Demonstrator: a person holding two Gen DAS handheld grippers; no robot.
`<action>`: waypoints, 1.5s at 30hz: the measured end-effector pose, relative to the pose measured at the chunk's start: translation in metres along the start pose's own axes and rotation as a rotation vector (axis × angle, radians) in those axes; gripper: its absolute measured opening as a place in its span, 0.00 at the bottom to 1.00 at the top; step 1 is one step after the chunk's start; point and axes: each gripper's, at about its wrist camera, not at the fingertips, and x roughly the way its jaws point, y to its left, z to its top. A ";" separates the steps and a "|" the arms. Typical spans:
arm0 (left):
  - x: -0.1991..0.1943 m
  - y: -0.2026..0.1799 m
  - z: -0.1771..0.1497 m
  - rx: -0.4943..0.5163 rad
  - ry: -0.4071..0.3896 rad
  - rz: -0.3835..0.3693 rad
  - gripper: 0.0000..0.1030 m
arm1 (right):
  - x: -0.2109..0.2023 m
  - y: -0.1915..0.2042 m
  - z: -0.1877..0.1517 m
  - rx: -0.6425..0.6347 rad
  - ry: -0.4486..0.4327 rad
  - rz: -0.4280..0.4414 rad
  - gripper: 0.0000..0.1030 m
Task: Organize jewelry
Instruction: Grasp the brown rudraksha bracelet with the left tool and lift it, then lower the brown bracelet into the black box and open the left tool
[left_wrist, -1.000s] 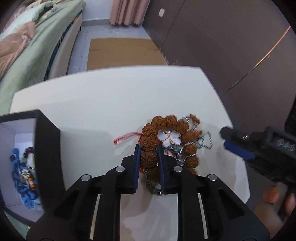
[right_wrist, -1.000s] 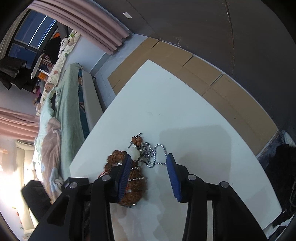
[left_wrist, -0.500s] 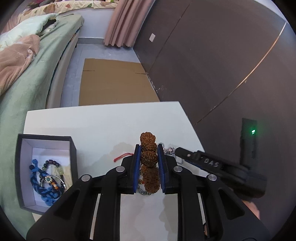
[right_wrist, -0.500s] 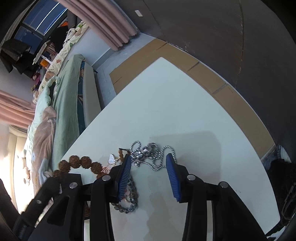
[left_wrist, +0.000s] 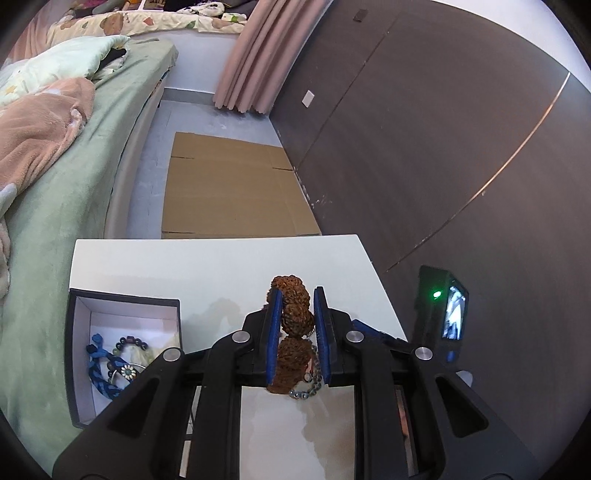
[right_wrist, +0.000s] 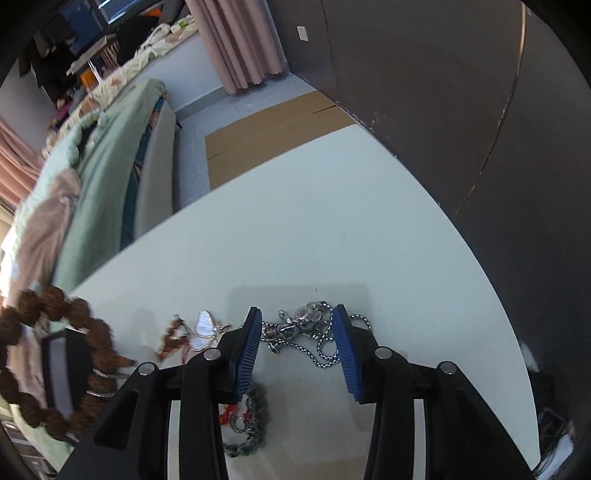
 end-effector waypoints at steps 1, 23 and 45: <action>0.000 0.001 0.001 -0.001 -0.003 0.001 0.17 | 0.001 0.002 0.000 -0.014 -0.005 -0.015 0.39; -0.037 0.022 0.004 -0.051 -0.079 0.020 0.15 | -0.033 -0.040 -0.001 0.105 -0.036 0.110 0.02; -0.105 0.069 0.006 -0.131 -0.183 0.059 0.15 | -0.215 -0.003 0.006 -0.005 -0.403 0.325 0.02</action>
